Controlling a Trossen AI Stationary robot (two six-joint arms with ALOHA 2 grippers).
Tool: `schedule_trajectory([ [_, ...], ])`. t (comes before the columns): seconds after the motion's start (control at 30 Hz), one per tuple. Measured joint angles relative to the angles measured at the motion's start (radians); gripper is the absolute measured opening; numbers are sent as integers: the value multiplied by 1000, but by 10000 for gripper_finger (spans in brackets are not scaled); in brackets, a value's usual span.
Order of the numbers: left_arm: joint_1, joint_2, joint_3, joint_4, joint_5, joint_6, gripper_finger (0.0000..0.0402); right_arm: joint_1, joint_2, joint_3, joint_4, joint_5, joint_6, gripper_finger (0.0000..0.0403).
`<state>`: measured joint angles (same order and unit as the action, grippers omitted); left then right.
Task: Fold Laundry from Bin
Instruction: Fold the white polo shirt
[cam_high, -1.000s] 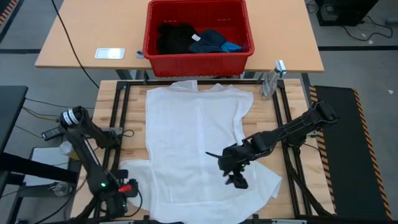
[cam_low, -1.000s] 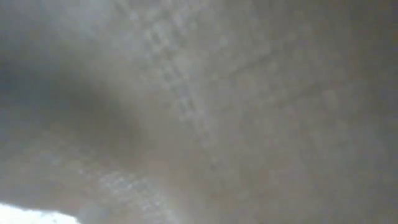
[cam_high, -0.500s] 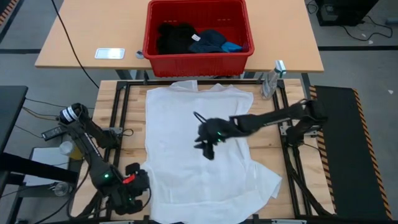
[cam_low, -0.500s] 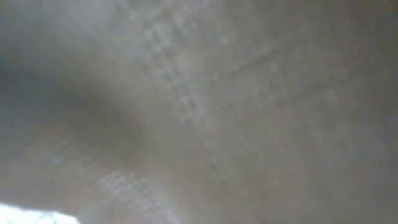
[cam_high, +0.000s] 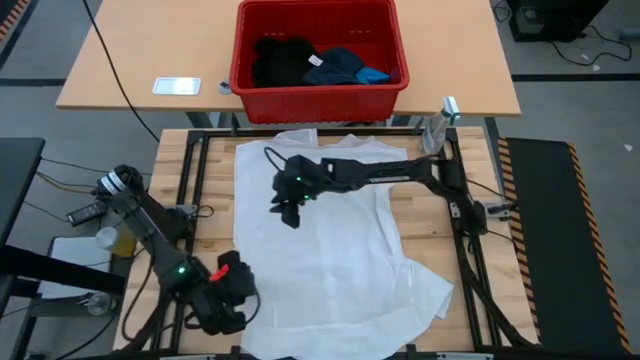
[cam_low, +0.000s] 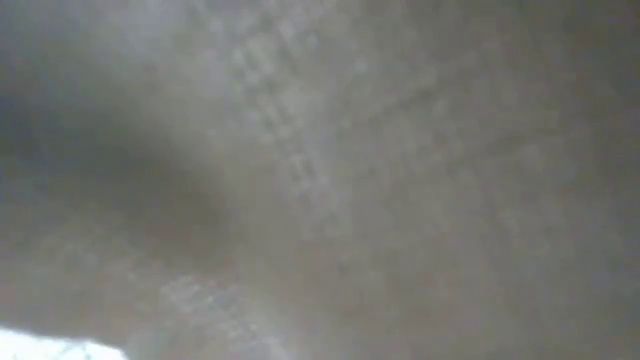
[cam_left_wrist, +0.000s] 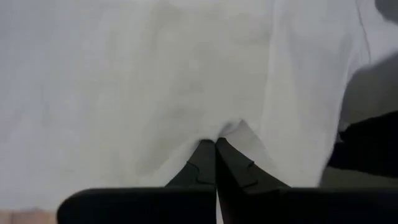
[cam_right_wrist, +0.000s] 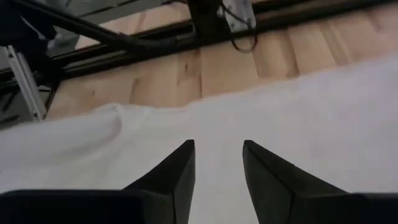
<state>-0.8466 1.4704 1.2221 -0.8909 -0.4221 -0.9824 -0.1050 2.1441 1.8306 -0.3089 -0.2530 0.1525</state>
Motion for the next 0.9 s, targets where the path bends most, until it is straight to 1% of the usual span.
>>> schedule_trajectory([
  [0.07,27,0,2,29,-1,46,0,0,33,43,-2,0,-43,140],
  [0.17,65,0,2,67,-25,103,0,-14,93,107,-1,39,-47,140],
  [0.23,93,2,2,88,-53,141,0,-32,141,152,-8,36,-42,140],
  [0.37,149,2,-16,183,-76,247,0,-68,211,233,-87,-7,8,140],
  [0.47,176,2,-38,267,-76,330,0,-97,225,250,-121,-109,40,140],
  [0.53,196,15,-52,321,-76,371,0,-113,225,251,-142,-195,58,140],
  [0.57,208,23,-57,341,-75,395,0,-119,225,251,-162,-217,60,140],
  [0.7,245,76,-70,427,-56,480,0,-132,187,250,-312,-180,54,139],
  [0.83,263,121,-69,540,-10,542,0,-139,92,252,-486,-198,30,139],
  [0.9,264,137,-69,586,4,566,0,-133,48,253,-596,-160,22,139],
])
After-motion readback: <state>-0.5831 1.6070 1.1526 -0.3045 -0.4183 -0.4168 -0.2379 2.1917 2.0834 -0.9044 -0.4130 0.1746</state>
